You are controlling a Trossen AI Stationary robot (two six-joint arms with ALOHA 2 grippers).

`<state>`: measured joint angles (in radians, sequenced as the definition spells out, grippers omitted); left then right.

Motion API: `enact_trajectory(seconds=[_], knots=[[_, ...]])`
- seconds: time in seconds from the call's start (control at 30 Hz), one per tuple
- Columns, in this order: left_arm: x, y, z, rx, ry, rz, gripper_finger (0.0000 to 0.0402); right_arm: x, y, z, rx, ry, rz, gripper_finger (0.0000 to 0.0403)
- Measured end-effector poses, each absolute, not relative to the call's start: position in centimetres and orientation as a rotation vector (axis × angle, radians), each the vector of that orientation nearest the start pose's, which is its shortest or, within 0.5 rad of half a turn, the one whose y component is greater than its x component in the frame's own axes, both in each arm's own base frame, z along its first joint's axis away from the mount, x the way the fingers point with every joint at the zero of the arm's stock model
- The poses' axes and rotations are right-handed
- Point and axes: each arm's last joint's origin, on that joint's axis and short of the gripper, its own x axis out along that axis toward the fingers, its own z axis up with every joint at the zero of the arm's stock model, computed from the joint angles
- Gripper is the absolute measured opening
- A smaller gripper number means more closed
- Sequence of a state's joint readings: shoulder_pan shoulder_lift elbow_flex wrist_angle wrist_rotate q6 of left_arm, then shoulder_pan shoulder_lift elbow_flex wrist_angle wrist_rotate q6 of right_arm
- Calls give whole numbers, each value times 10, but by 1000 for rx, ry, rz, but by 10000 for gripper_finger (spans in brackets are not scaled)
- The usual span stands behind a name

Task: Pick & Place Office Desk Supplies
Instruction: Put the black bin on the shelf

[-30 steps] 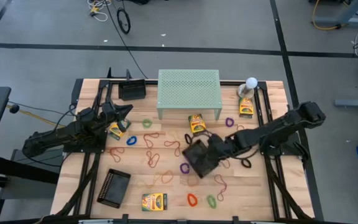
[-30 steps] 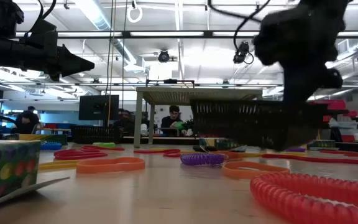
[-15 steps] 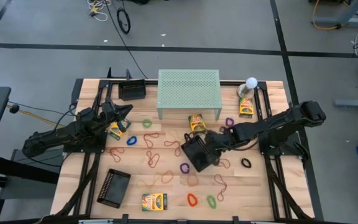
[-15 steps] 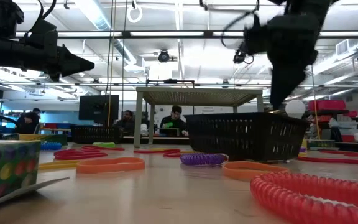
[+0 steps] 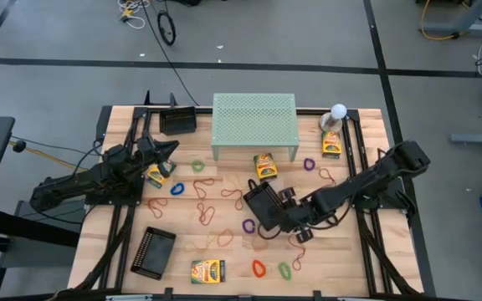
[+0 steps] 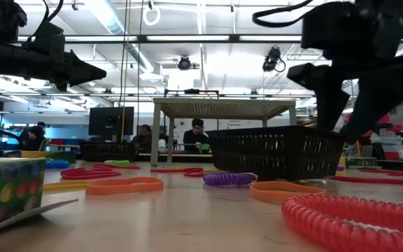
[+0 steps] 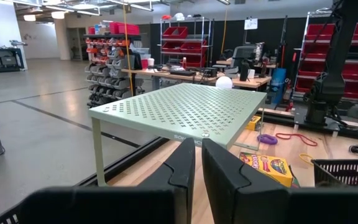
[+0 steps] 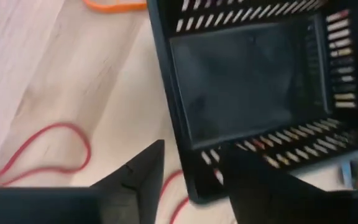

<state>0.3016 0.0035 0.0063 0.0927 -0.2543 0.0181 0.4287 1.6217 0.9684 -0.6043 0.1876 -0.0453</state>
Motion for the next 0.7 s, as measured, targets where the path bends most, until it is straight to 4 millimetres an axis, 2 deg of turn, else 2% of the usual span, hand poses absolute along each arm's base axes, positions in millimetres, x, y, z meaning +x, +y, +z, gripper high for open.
enact_trajectory(seconds=[0.2, 0.33, 0.43, 0.7], knots=[[90, 36, 174, 20, -92, 557, 37, 278, 117, 159, -445, 1211, 244, 100], [90, 36, 174, 20, -91, 557, 37, 281, 116, 161, -436, 1204, 239, 45], [90, 36, 174, 20, -91, 556, 37, 284, 119, 174, -429, 1169, 264, 10], [90, 36, 174, 20, -92, 556, 37, 302, 112, 223, -412, 1109, 246, 6]])
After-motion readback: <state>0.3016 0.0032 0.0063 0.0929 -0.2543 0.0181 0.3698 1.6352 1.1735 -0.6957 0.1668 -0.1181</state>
